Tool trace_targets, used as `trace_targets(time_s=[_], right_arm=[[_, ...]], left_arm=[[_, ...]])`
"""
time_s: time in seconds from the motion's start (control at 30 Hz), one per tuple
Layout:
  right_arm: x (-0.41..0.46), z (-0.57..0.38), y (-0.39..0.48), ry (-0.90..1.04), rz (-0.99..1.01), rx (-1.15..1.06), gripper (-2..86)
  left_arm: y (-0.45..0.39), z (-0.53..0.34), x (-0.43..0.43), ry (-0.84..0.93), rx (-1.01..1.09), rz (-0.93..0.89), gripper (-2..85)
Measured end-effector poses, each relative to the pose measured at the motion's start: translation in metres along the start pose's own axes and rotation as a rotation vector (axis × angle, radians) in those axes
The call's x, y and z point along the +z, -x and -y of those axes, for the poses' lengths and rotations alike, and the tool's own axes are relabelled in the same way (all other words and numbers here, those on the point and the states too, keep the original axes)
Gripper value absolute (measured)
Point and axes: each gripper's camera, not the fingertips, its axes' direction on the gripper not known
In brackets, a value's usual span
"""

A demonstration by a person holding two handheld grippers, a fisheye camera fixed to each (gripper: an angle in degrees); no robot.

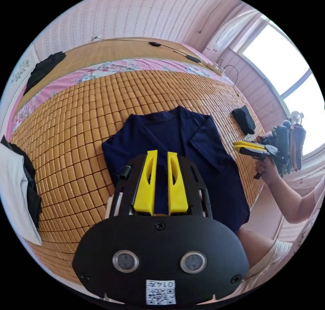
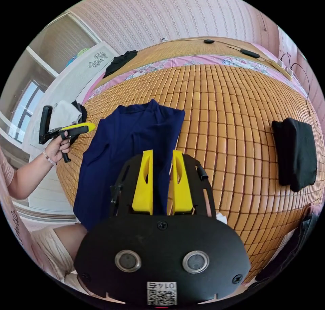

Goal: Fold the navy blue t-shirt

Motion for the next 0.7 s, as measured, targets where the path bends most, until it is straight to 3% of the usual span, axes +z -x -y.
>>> trace_targets(time_s=[0.13,0.3,0.47,0.7], right_arm=[[0.018,0.038,-0.019,-0.027,-0.013,0.066,11.0],[0.038,0.064,-0.026,0.06,0.068,0.052,2.9],[0.033,0.072,-0.032,0.084,0.065,0.039,1.0],[0.02,0.087,-0.048,0.084,0.055,0.041,0.4]], left_arm=[[0.065,-0.01,-0.014,-0.065,-0.12,0.053,7.1],[0.135,-0.012,-0.008,-0.05,-0.204,0.059,10.7],[0.163,-0.006,-0.008,-0.049,-0.209,0.055,10.9],[0.189,-0.002,0.004,0.108,-0.191,0.035,1.0]])
